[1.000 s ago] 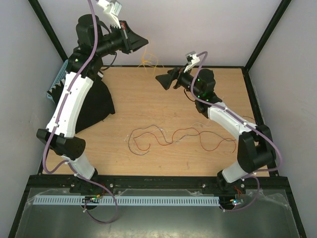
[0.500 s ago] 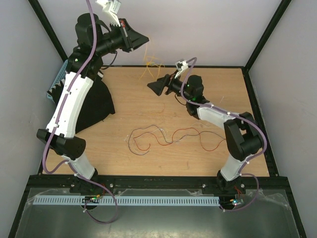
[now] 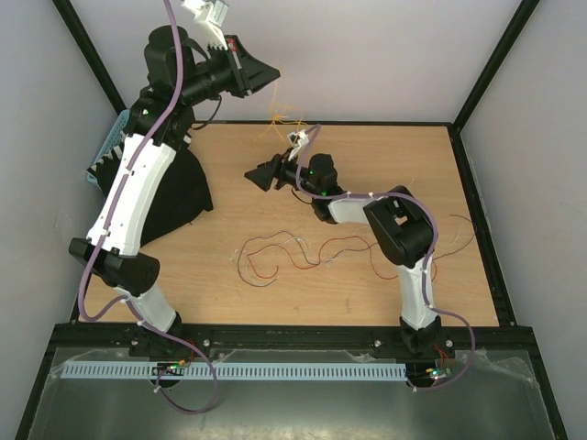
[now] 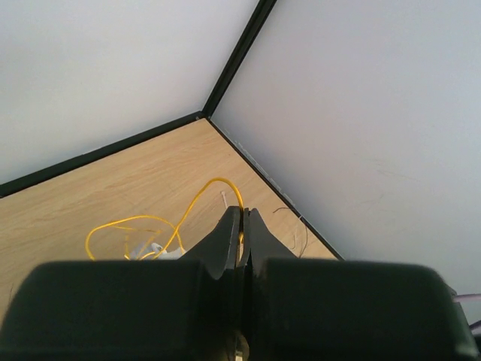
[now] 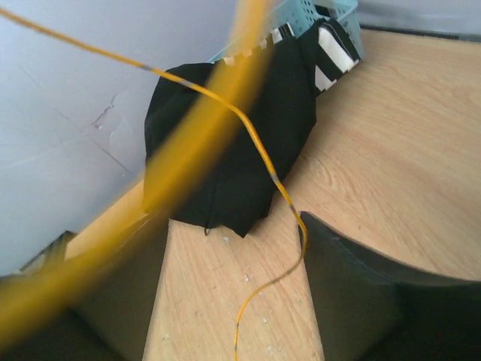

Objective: Zip-tie the wires
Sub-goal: Untie the cable at the center of the board.

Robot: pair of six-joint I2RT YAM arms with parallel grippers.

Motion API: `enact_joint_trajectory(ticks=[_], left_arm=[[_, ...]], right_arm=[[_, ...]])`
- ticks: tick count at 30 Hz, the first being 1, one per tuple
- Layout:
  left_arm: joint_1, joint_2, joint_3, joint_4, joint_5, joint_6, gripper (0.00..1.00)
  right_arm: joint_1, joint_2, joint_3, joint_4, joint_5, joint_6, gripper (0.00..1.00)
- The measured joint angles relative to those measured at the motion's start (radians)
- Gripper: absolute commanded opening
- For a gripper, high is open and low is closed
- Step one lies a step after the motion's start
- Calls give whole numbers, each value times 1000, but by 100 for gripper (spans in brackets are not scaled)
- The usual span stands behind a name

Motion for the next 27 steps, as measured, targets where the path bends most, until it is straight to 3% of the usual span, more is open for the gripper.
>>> enact_joint_trajectory(ticks=[3, 6, 11, 18, 22, 27], left_arm=[[0, 0, 0, -1, -19, 3, 0], [14, -1, 0, -6, -47, 10, 0], [127, -8, -2, -31, -114, 21, 0], [412, -97, -122, -50, -157, 11, 0], [526, -203, -235, -62, -161, 11, 0], [591, -309, -292, -61, -138, 12, 0]], right_arm=[[6, 26, 32, 21, -14, 17, 25], [5, 23, 25, 34, -19, 24, 1], [-58, -10, -51, 46, -79, 99, 0], [-304, -94, -201, 24, -143, 185, 0], [-407, -153, -204, -109, -113, 133, 0], [-435, -173, -124, -327, -32, 30, 0]])
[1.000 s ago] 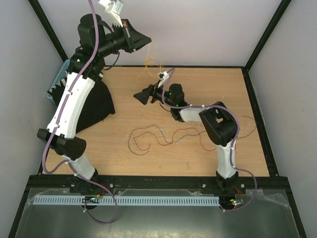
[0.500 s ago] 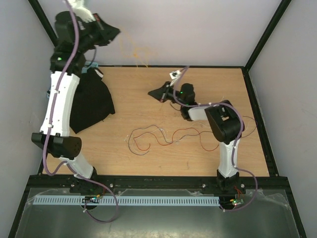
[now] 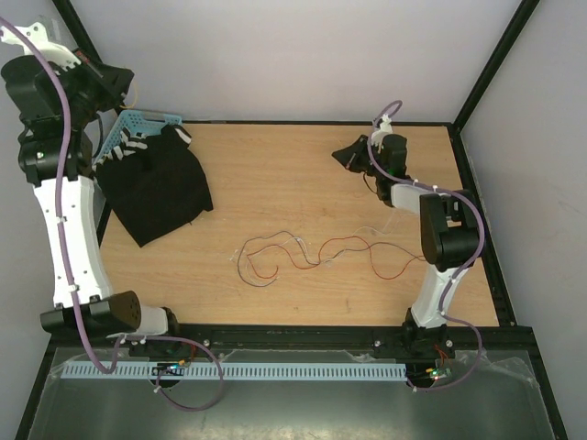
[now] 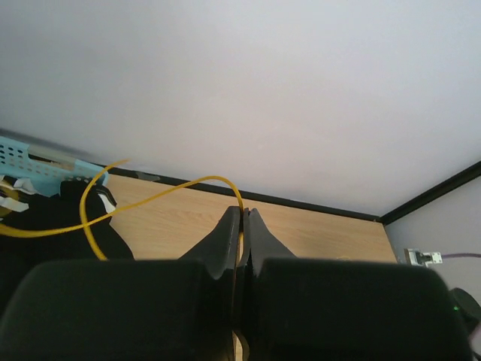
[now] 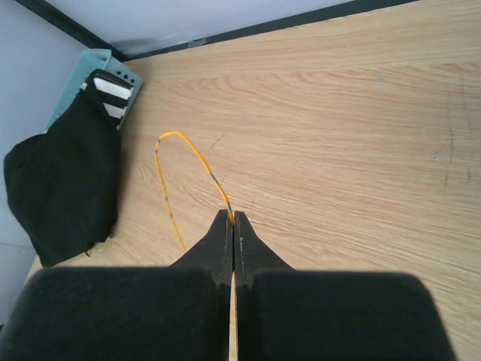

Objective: Zip-tie the wires
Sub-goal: Untie the cable at the center of the board.

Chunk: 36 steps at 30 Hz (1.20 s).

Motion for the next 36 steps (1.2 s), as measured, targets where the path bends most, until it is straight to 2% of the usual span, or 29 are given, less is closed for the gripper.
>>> enact_joint_trajectory(ticks=[2, 3, 5, 8, 10, 13, 18, 25, 28, 30, 32, 36], left_arm=[[11, -25, -7, 1, 18, -1, 0], [14, -31, -7, 3, 32, -3, 0], [14, -32, -7, 12, 73, -18, 0], [12, -21, -13, 28, 148, -53, 0], [-2, -14, -28, 39, 194, -77, 0], [-37, -11, -52, 45, 246, -102, 0], [-119, -11, -79, 85, 315, -144, 0], [-227, -10, -90, 144, 397, -199, 0], [-282, -11, -96, 169, 413, -203, 0], [-319, -14, -107, 176, 414, -203, 0], [-356, -21, -124, 179, 412, -202, 0], [-420, -34, -137, 186, 401, -201, 0]], right_arm=[[-1, 3, 30, -56, 19, -26, 0], [-1, 9, 43, -75, 20, -35, 4], [0, 28, 75, -105, 13, -46, 29], [0, 59, 122, -157, 3, -60, 56], [2, 60, 138, -210, 3, -82, 69], [5, 55, 182, -312, 13, -126, 79], [8, 21, 319, -537, 50, -243, 89], [13, -145, 383, -736, 172, -363, 91], [14, -238, 343, -721, 145, -362, 91], [16, -309, 277, -665, 99, -343, 96], [38, -387, 174, -579, 66, -341, 100], [140, -526, -64, -375, 39, -364, 99]])
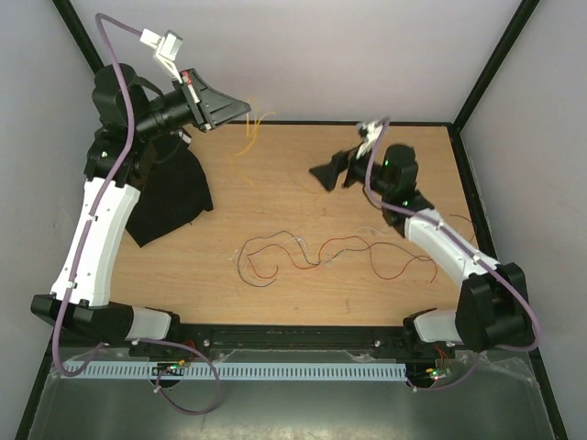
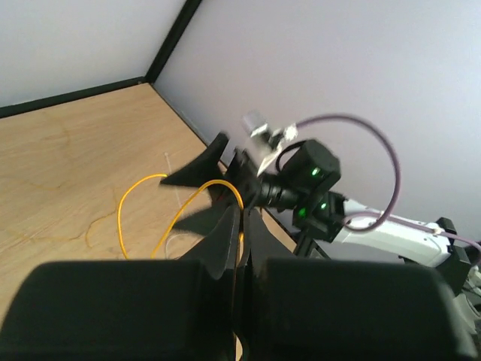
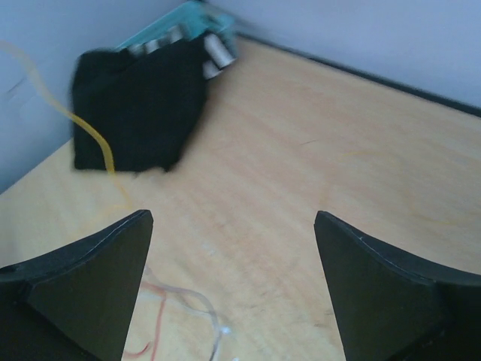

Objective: Zip-tie the wires
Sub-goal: Untie the cable at the center of the board, then straighten the cable at the center of the board.

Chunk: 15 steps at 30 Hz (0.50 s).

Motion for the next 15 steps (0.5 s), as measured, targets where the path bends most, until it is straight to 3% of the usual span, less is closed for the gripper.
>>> enact_joint_trajectory(ticks=[6, 15], left_arm=[[-87, -11, 0, 33, -12, 1, 0], [-196, -11, 0, 59, -18, 1, 0]], right_arm=[[104, -53, -246, 214, -63, -11, 99], [126, -51, -270, 306, 7, -107, 99]])
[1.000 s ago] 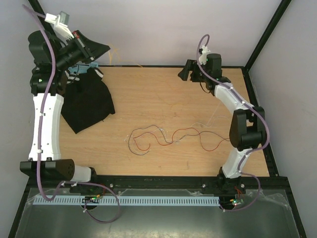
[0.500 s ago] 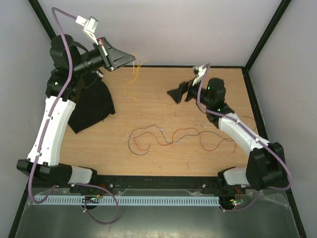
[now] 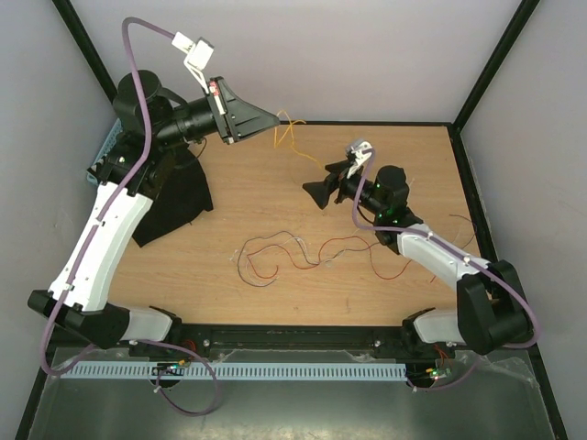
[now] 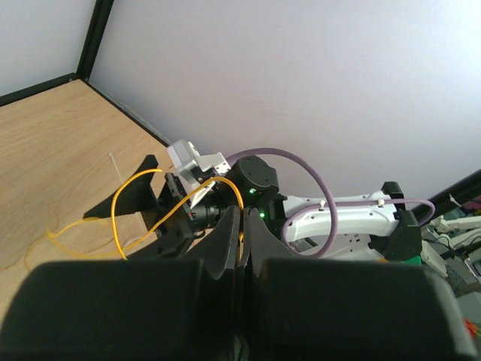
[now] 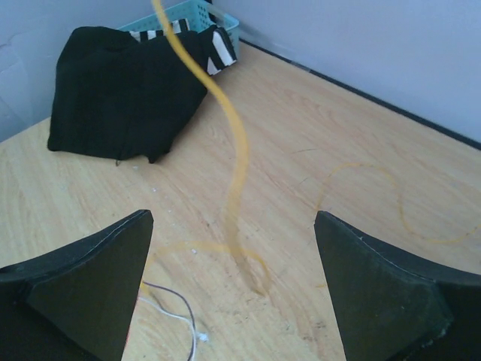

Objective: Zip-tie the wires
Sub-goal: Straighten the cable at the center of the board.

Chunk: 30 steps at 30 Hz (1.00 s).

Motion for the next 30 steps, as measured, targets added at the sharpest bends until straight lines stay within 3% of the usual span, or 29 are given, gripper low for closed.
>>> enact_joint_trajectory(ticks=[10, 20, 23, 26, 27, 30], left_arm=[[-36, 0, 2, 19, 0, -2, 0], [-39, 0, 2, 21, 0, -3, 0], [-43, 0, 2, 24, 0, -5, 0], [-45, -1, 2, 25, 0, -6, 0], [-45, -2, 2, 25, -3, -5, 0], [-44, -12, 2, 23, -14, 5, 0]], right_arm=[[0, 66, 55, 42, 10, -30, 99], [31, 73, 56, 69, -97, -30, 99], [36, 98, 56, 83, -108, -30, 79], [36, 137, 58, 81, -104, -37, 38], [36, 147, 60, 72, -99, -43, 28], [36, 152, 74, 21, -71, -66, 9]])
